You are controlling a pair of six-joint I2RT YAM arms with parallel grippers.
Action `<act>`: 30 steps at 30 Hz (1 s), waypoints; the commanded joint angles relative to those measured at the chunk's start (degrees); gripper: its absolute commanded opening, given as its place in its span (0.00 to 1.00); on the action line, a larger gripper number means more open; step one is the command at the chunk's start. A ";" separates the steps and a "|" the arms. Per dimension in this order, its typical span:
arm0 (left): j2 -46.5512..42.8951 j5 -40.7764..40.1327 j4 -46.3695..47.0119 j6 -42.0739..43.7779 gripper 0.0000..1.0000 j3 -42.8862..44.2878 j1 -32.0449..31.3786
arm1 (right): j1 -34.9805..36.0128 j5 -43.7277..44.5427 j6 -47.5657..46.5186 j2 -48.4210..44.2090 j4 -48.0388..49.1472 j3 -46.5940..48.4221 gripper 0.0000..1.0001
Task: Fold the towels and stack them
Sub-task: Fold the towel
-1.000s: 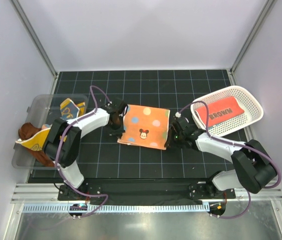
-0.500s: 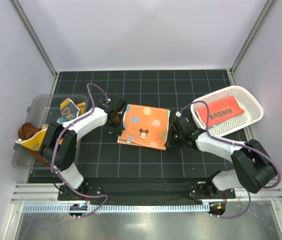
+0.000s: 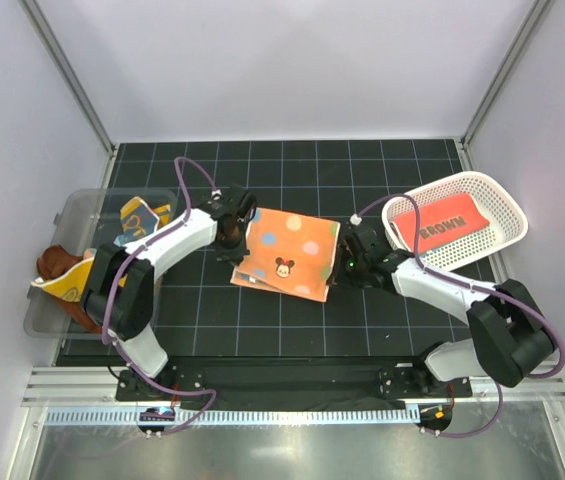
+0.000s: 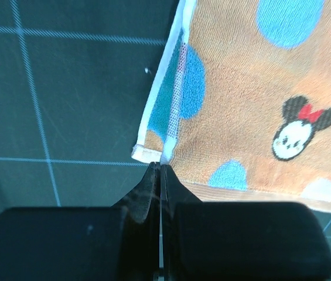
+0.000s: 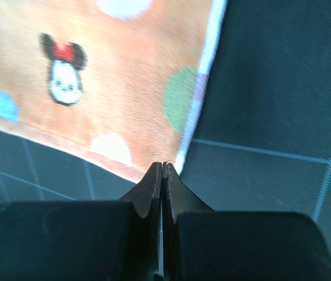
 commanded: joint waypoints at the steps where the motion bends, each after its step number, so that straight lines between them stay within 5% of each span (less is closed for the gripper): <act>1: -2.09 -6.06 -2.41 0.45 0.00 2.43 -0.17 | -0.28 -2.02 1.64 -2.80 1.87 3.01 0.01; 6: -0.95 -3.35 -0.39 -0.07 0.00 -0.21 -0.26 | -0.27 -2.56 5.42 -2.19 6.01 -1.64 0.02; 13: 2.74 -6.78 1.81 -0.25 0.00 -3.29 -0.26 | -0.19 -0.01 7.00 -5.00 4.79 -3.58 0.32; 30: 4.15 -3.61 5.94 -1.13 0.00 -7.24 -0.52 | 4.03 0.26 13.07 0.01 13.58 -7.98 0.35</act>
